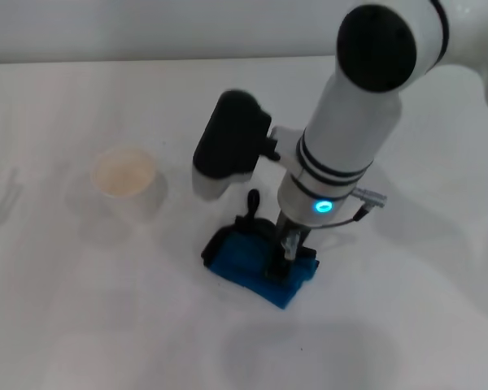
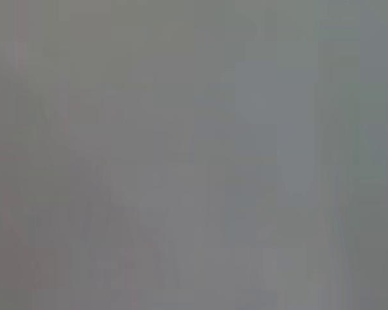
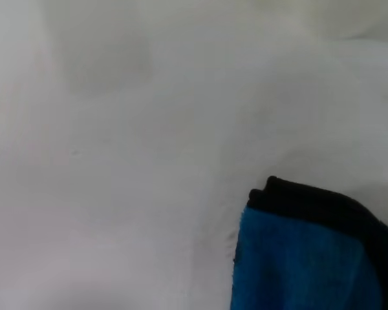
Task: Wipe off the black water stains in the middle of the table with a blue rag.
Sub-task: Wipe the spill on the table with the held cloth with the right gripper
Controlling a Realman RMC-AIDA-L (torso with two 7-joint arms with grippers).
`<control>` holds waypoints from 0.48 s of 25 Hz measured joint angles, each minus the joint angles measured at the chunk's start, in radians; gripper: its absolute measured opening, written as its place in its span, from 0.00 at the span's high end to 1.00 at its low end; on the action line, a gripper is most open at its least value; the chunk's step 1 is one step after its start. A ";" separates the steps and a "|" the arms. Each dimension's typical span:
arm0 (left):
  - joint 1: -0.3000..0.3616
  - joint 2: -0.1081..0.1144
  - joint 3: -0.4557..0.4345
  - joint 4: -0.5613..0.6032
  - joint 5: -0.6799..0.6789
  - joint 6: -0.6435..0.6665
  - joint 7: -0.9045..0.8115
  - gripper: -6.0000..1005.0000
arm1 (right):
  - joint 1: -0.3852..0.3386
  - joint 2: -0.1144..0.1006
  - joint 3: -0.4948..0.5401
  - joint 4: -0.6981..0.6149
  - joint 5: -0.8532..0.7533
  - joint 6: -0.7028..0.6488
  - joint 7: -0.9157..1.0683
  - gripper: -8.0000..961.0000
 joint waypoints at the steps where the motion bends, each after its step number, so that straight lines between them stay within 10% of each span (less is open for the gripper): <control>1: 0.000 0.000 0.000 0.000 0.000 0.000 0.000 0.12 | 0.000 0.000 -0.013 -0.009 0.000 0.010 0.001 0.91; 12: 0.007 -0.001 0.000 0.002 0.001 0.001 0.000 0.12 | -0.005 0.000 -0.100 -0.108 0.054 0.103 0.022 0.91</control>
